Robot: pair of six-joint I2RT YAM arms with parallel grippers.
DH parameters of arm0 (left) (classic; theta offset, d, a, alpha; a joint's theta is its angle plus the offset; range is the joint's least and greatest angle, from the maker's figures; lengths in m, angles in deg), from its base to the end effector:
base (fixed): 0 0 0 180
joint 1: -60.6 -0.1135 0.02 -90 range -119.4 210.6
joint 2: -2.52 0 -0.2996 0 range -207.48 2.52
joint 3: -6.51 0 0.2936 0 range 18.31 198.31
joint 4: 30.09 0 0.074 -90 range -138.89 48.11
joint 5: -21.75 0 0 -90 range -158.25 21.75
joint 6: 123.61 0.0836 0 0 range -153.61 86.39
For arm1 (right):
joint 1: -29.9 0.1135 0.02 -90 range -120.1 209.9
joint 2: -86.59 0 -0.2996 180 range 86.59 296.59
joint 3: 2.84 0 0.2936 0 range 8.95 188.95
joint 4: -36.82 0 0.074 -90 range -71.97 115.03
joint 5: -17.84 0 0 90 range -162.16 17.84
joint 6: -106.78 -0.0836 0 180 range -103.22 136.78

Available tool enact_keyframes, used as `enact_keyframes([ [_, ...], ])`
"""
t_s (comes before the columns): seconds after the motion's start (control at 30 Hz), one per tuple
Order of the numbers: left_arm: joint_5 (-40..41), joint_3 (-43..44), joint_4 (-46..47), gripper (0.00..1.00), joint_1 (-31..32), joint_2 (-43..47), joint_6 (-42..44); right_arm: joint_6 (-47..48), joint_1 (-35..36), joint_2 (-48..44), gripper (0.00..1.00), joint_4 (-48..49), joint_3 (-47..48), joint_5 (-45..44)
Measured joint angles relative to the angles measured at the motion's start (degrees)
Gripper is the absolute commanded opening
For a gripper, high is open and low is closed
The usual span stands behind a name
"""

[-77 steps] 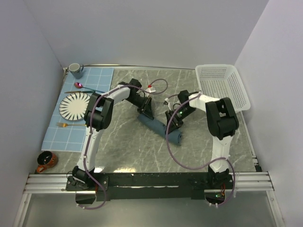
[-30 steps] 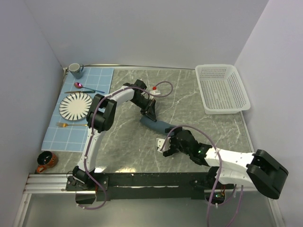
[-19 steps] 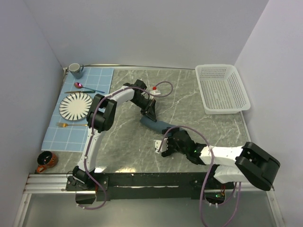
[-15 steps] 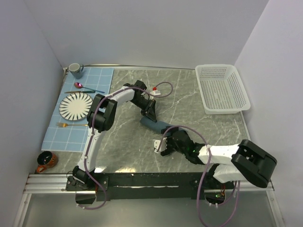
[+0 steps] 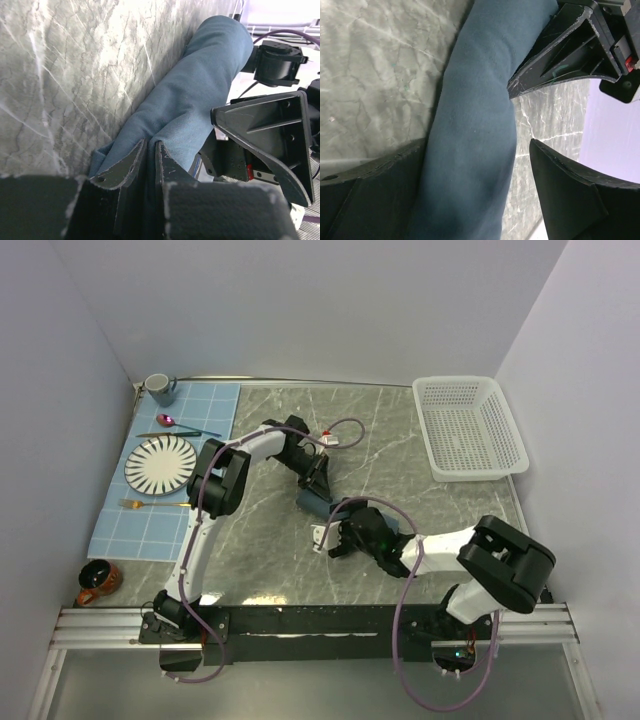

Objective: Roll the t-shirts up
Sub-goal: Pick up the T-shirt from the center of the board.

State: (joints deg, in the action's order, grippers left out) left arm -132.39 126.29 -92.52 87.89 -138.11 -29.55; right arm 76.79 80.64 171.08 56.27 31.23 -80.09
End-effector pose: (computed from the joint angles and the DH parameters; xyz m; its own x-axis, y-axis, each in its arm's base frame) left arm 0.4444 -0.3139 0.0893 -0.8596 0.4782 -0.1800 0.3553 0.3063 -0.8832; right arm 0.2068 0.2349 0.1047 0.4366 -0.8214 -0.3671 -0.6280 0.0140 -0.7781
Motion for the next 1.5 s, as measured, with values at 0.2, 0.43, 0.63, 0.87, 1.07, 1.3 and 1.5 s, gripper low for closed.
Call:
enact_keyframes([
  [0.2,-1.7,1.1,-1.7,0.16,-0.6,-1.3,1.0,-0.2,0.0,2.2,0.79,-2.3,2.8,-1.2],
  [0.43,-2.3,1.7,-2.5,0.17,-1.0,-1.7,1.3,-2.1,-0.6,5.6,0.59,-8.2,7.6,-2.0],
  [0.63,-2.3,1.6,-2.3,0.18,-1.4,-1.7,1.5,-3.9,-0.9,7.1,0.49,-12.2,10.8,-2.7],
  [0.87,-3.4,0.5,-1.9,0.22,-1.7,-1.7,3.7,-6.0,-2.8,8.0,0.02,-19.6,15.1,0.2],
  [1.07,-5.0,-2.1,0.2,0.35,-2.4,-0.7,4.8,-6.7,-4.1,8.1,0.00,-23.1,17.2,3.1],
  [1.3,2.3,-4.7,4.8,0.62,-4.9,6.7,2.0,-10.7,-8.2,7.3,0.00,-27.2,19.6,9.0],
  [1.5,9.5,1.7,13.4,0.62,-14.2,18.6,-7.3,-15.5,-14.5,6.8,0.00,-36.6,24.5,11.3],
])
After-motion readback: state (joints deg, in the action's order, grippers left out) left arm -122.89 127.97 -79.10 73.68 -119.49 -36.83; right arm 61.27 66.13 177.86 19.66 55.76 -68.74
